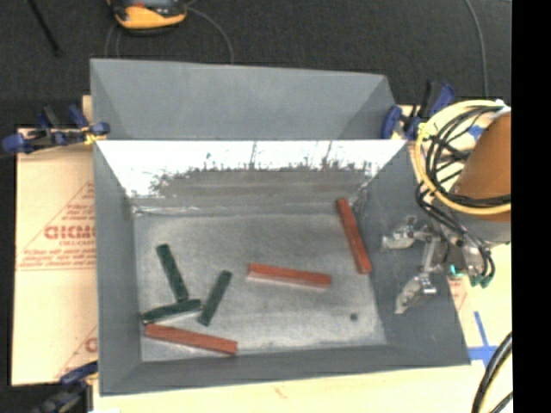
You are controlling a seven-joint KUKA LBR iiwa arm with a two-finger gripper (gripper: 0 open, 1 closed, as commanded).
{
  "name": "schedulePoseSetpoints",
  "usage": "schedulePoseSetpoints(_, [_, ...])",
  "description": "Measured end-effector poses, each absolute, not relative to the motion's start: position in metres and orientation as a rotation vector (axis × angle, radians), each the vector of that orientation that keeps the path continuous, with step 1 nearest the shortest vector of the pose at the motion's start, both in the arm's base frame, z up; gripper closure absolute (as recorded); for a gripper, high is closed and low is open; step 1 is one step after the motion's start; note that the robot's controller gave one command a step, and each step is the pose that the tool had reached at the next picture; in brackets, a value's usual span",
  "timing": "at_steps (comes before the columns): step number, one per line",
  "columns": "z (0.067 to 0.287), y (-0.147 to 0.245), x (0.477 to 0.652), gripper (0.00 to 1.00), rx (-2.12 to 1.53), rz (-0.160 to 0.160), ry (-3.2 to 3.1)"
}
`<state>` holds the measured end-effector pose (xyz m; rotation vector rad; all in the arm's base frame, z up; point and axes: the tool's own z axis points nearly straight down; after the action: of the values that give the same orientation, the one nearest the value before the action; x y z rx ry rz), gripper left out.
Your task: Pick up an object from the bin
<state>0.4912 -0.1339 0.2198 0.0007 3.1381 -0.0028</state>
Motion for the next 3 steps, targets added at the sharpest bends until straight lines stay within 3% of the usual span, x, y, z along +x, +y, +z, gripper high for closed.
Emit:
schedulePoseSetpoints(1, [0.188, -0.126, 0.497, 0.00, -0.085, -0.007, 3.129])
schedulePoseSetpoints(2, [0.121, -0.114, 0.521, 0.00, -0.134, -0.004, 3.130])
schedulePoseSetpoints(3, [0.078, -0.090, 0.558, 1.00, -0.050, -0.002, 3.151])
